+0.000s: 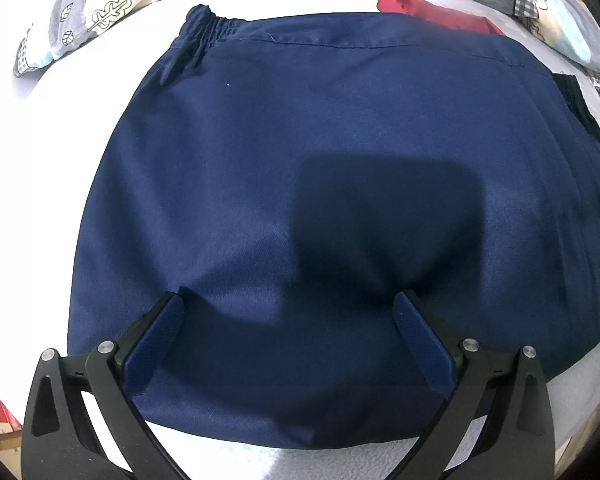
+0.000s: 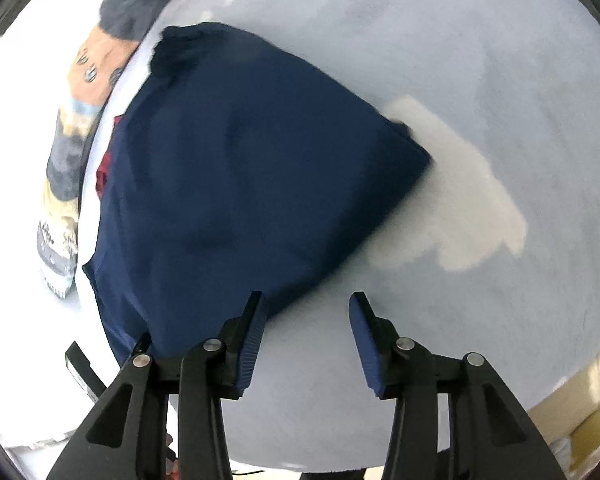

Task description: Fold large clothes

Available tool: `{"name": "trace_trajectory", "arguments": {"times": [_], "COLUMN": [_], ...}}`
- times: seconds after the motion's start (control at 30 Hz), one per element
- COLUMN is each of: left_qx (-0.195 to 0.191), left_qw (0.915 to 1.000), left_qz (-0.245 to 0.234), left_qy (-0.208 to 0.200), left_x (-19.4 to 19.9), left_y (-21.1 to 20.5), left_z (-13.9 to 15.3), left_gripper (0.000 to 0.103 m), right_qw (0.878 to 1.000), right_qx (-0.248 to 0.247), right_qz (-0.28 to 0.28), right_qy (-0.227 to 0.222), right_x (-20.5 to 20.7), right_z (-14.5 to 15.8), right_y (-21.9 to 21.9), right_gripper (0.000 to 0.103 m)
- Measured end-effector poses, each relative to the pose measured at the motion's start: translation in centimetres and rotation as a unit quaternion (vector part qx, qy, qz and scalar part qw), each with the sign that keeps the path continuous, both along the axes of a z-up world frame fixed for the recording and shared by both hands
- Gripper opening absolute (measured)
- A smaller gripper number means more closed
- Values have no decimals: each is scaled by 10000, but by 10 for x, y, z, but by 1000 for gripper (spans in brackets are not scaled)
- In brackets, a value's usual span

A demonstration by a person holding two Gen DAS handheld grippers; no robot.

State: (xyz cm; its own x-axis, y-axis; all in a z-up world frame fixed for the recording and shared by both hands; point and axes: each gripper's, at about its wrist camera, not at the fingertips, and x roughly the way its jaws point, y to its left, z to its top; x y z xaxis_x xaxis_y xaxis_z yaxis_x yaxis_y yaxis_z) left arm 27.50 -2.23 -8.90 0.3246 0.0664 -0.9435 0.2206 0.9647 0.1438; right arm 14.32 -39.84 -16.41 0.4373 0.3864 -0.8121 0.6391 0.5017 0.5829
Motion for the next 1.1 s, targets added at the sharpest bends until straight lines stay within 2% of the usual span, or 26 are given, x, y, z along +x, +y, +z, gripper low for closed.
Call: {"name": "trace_trajectory", "arguments": {"times": [0.2, 0.37, 0.67, 0.77, 0.97, 1.1], "left_qx": [-11, -51, -136, -168, -246, -329], "left_qw": [10000, 9999, 9979, 9965, 9923, 9930], "left_qz": [-32, -62, 20, 82, 153, 155], "left_qy": [-38, -123, -637, -818, -1203, -1124], "left_x": [-1, -2, -14, -15, -23, -11], "left_y": [0, 2, 7, 8, 9, 10], "left_z": [-2, -1, -1, -2, -6, -6], "left_gripper": [103, 103, 103, 103, 103, 103], "right_qw": [9995, 9994, 9954, 9941, 9900, 9890], "right_qx": [167, 162, -751, -847, -991, -923], "right_qz": [-253, -206, 215, 73, -568, -879], "right_qy": [-24, -247, -564, -677, -826, -756], "right_x": [-10, -8, 3, 0, -12, -11], "right_z": [-9, -10, -7, -9, -12, -12], "right_y": [-4, 3, 34, 38, 47, 47], "right_gripper": [45, 47, 47, 48, 50, 56]}}
